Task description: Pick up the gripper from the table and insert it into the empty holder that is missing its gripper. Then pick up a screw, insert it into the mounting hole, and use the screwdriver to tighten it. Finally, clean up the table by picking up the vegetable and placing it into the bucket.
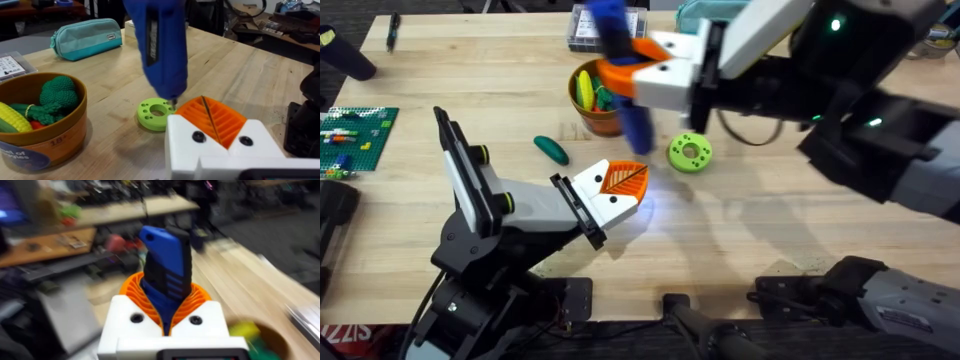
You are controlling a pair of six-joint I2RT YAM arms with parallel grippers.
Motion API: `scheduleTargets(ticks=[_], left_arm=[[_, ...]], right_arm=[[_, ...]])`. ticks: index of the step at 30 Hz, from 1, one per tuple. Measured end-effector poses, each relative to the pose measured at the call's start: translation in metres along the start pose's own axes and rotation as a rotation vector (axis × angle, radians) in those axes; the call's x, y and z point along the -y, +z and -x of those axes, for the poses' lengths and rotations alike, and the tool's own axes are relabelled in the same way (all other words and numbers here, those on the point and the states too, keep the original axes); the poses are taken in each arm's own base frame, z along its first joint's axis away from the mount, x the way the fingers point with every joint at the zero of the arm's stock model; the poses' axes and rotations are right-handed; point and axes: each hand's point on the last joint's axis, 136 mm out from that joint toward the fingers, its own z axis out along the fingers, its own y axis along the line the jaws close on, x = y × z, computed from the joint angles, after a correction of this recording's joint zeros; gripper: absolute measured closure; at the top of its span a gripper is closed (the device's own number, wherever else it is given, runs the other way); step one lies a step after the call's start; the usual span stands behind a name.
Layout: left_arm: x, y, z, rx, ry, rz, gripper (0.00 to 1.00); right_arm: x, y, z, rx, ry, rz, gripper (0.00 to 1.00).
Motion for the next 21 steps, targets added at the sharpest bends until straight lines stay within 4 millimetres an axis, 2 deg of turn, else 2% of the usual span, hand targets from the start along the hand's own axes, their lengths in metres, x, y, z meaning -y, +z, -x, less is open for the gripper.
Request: scheduleTargets(ticks=[2, 5, 9, 11, 21], left_arm=[[0.0, 0.0, 0.0, 0.001, -0.001, 0.002, 0.987], [-0.001, 0.0, 0.001, 0.003, -0.001, 0.003, 0.988], [-0.001, 0.0, 0.001, 0.003, -0.001, 0.003, 0.988], [0.0, 0.0, 0.001, 0.003, -0.001, 0.003, 0.988], [-0.001, 0.0, 0.001, 0.003, -0.001, 0.003, 0.989]], right_arm=[[0.015, -0.004, -0.014, -0.038, 0.029, -0.053, 0.95], [0.012, -0.002, -0.021, -0.054, 0.056, -0.036, 0.951], [0.008, -0.007, 0.013, 0.062, -0.009, -0.016, 0.951], [0.006, -0.013, 0.023, 0.089, -0.026, -0.02, 0.951], [0.005, -0.017, 0.03, 0.112, -0.03, -0.017, 0.951]])
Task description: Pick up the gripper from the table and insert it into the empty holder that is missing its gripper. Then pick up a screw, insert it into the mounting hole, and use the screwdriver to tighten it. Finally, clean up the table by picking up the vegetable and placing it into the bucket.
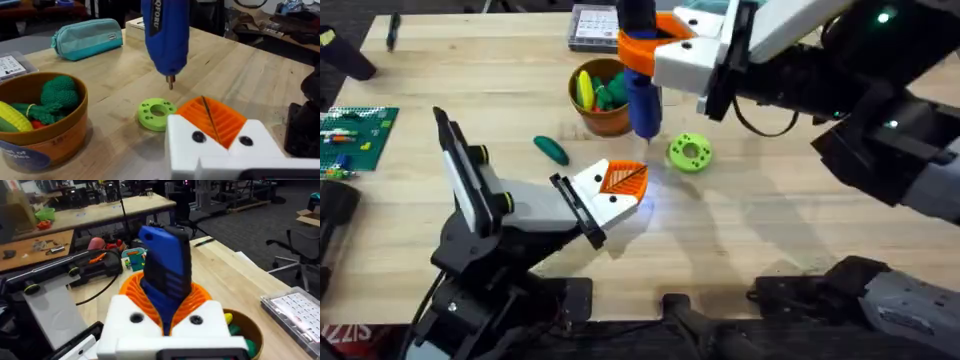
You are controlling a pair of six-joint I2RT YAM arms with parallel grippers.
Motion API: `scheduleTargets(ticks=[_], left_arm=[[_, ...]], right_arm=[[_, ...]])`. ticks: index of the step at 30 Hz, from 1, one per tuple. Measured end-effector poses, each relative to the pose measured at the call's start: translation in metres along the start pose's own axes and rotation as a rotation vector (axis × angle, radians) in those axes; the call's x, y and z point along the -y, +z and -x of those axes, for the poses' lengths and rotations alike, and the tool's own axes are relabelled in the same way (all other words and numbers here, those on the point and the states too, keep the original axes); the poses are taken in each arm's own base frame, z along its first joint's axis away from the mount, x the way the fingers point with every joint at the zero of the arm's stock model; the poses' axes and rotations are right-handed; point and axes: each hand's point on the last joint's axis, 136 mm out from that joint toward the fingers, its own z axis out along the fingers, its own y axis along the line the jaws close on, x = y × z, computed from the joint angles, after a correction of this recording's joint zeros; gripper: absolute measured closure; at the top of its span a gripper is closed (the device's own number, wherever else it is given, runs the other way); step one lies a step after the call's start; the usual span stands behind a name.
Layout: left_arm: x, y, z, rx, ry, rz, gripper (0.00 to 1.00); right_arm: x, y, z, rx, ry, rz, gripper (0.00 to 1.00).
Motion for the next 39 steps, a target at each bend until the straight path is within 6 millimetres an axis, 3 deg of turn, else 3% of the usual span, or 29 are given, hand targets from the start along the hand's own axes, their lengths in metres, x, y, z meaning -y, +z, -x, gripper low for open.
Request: scheduleTargets(ticks=[6, 8, 14, 25, 39], left_arm=[[0.0, 0.0, 0.0, 0.0, 0.0, 0.0, 0.989], [0.0, 0.0, 0.0, 0.0, 0.0, 0.0, 0.989], [0.0, 0.0, 0.0, 0.0, 0.0, 0.0, 0.989], [0.0, 0.0, 0.0, 0.0, 0.0, 0.0, 0.989], [0.0, 0.0, 0.0, 0.0, 0.0, 0.0, 0.989]], right_arm=[[-0.013, -0.004, 0.048, 0.184, -0.066, 0.048, 0.951], [-0.019, -0.005, 0.055, 0.208, -0.064, 0.062, 0.951], [-0.038, 0.007, 0.045, 0.185, -0.034, 0.124, 0.951], [-0.081, 0.023, 0.032, 0.172, -0.144, 0.232, 0.951], [-0.094, 0.032, 0.026, 0.167, -0.134, 0.241, 0.951]])
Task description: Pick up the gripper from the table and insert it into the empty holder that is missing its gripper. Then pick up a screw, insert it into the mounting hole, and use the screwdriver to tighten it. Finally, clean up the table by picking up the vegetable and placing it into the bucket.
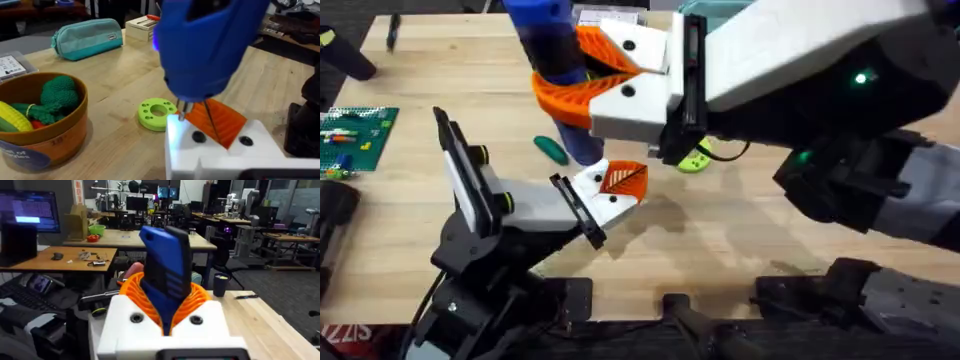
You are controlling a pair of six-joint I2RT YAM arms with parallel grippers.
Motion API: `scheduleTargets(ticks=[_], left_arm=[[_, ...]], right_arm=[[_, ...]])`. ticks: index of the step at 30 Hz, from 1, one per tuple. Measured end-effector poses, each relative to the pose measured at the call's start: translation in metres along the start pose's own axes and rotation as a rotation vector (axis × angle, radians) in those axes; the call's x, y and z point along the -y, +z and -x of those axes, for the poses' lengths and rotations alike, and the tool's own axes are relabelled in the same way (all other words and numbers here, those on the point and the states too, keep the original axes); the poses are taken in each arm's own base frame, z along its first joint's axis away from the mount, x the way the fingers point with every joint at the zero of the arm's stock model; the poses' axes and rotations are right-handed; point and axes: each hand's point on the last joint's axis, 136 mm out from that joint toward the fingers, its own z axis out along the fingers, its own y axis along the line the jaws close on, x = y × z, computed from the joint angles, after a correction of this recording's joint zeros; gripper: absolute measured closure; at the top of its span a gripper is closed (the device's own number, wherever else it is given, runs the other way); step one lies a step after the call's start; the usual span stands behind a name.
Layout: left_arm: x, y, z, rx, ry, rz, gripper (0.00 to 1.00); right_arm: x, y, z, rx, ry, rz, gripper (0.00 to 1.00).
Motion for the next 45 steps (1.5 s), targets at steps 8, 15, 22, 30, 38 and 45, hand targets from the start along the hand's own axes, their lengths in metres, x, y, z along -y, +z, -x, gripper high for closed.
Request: scheduleTargets(ticks=[8, 15, 22, 30, 38, 45], left_arm=[[0.0, 0.0, 0.0, 0.0, 0.0, 0.0, 0.989], [0.0, 0.0, 0.0, 0.0, 0.0, 0.0, 0.989], [0.0, 0.0, 0.0, 0.0, 0.0, 0.0, 0.989], [0.0, 0.0, 0.0, 0.0, 0.0, 0.0, 0.989], [0.0, 0.0, 0.0, 0.0, 0.0, 0.0, 0.988], [0.0, 0.0, 0.0, 0.0, 0.0, 0.0, 0.989]], right_arm=[[0.001, 0.0, 0.0, 0.001, 0.024, -0.003, 0.951], [0.001, 0.0, -0.001, -0.003, 0.069, -0.004, 0.951], [0.001, 0.0, -0.001, -0.003, 0.083, -0.005, 0.951], [0.005, -0.002, -0.01, -0.037, 0.107, -0.017, 0.951], [0.009, -0.003, -0.009, -0.037, 0.105, -0.033, 0.951], [0.009, -0.003, -0.009, -0.037, 0.126, -0.034, 0.951]])
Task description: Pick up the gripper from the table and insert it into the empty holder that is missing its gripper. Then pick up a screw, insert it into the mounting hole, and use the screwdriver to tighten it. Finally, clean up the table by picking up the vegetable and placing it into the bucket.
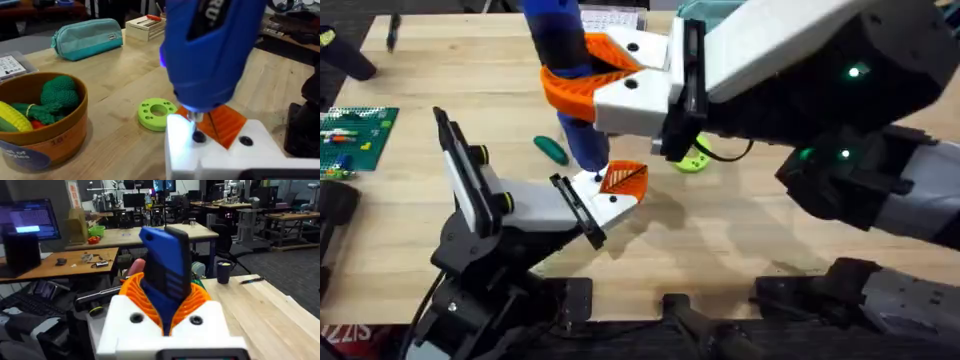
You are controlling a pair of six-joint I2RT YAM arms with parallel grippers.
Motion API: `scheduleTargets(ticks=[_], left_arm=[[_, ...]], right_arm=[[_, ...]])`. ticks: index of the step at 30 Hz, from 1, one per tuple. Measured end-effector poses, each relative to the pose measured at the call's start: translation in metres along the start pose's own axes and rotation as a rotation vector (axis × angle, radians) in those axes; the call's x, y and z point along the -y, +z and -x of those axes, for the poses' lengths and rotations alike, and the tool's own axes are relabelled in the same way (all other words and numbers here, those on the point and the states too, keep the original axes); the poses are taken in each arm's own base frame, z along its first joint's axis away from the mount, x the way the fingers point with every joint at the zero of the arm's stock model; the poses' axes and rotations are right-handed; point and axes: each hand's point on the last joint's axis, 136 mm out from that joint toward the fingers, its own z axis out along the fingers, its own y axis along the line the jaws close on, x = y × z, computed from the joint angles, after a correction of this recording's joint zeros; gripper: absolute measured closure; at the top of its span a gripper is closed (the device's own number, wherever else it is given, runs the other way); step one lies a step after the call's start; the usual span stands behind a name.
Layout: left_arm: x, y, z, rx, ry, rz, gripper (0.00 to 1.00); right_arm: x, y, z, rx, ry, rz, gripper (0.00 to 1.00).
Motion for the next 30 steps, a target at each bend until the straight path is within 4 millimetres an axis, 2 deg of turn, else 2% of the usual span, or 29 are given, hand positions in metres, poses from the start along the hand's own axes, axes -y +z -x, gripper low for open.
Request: scheduleTargets(ticks=[23, 30], left_arm=[[0.0, 0.0, 0.0, 0.0, -0.003, 0.0, 0.989], [0.0, 0.0, 0.0, 0.0, -0.003, 0.0, 0.989]], right_arm=[[0.001, 0.0, -0.007, -0.028, 0.051, -0.007, 0.951], [-0.001, 0.0, 0.004, 0.012, 0.022, 0.003, 0.951]])
